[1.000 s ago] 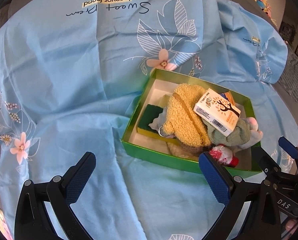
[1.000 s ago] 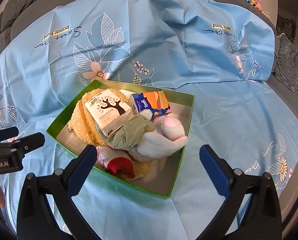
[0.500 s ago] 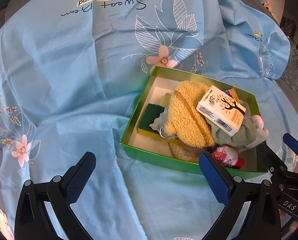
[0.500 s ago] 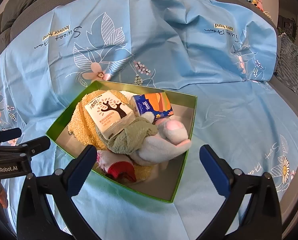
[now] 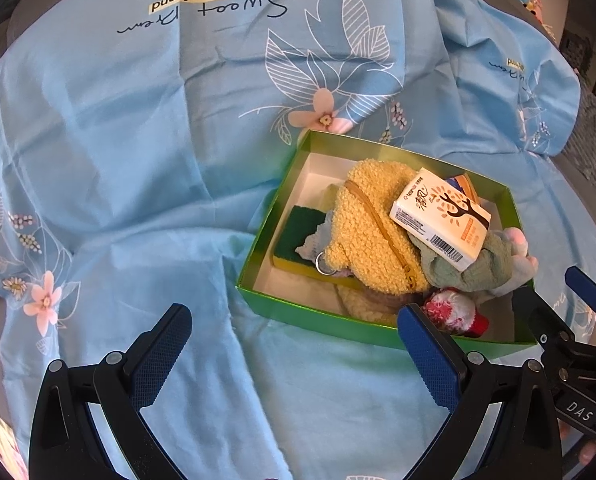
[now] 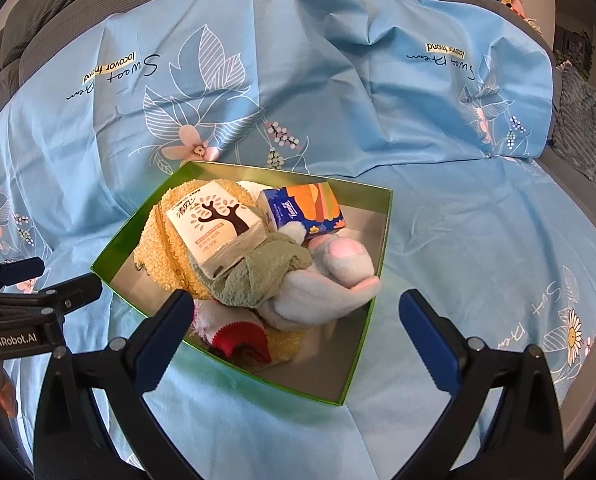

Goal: Organize soft objects

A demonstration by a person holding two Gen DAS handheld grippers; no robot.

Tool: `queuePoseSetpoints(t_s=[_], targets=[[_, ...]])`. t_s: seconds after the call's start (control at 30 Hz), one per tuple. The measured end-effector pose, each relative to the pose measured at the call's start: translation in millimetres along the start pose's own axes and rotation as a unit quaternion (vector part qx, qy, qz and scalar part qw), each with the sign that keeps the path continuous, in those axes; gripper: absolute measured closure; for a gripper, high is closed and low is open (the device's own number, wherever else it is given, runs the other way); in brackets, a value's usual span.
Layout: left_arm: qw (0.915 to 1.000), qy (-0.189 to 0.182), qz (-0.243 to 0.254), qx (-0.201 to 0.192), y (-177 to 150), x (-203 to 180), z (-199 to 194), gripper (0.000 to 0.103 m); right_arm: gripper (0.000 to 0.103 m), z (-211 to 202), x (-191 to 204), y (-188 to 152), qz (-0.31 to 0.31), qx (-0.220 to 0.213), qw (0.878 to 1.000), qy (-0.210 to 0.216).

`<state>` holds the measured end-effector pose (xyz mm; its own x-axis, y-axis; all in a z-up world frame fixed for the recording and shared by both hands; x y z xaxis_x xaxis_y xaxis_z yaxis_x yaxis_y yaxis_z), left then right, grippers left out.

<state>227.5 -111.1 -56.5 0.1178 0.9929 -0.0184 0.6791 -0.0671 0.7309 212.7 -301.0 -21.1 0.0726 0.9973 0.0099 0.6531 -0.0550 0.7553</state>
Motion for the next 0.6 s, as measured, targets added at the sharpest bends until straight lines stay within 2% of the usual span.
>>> queuePoseSetpoints(t_s=[0.6], targets=[[1.0, 0.001, 0.003, 0.005, -2.9, -0.2, 3.8, 0.001, 0.001, 2.5, 1.9, -0.2, 0.0, 0.002, 1.0, 0.001]])
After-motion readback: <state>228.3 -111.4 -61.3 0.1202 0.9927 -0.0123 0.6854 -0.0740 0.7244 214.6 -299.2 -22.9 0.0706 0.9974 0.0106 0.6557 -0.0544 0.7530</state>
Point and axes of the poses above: each gripper's, at about its wrist camera, not at the fingertips, and z roughly the way its jaws point, x to its left, y to its top, the point moved 10 cm from there along z, roughly the way its jaws point, and after that the axes turned 15 degrees about -x, right-handed, at the moved point
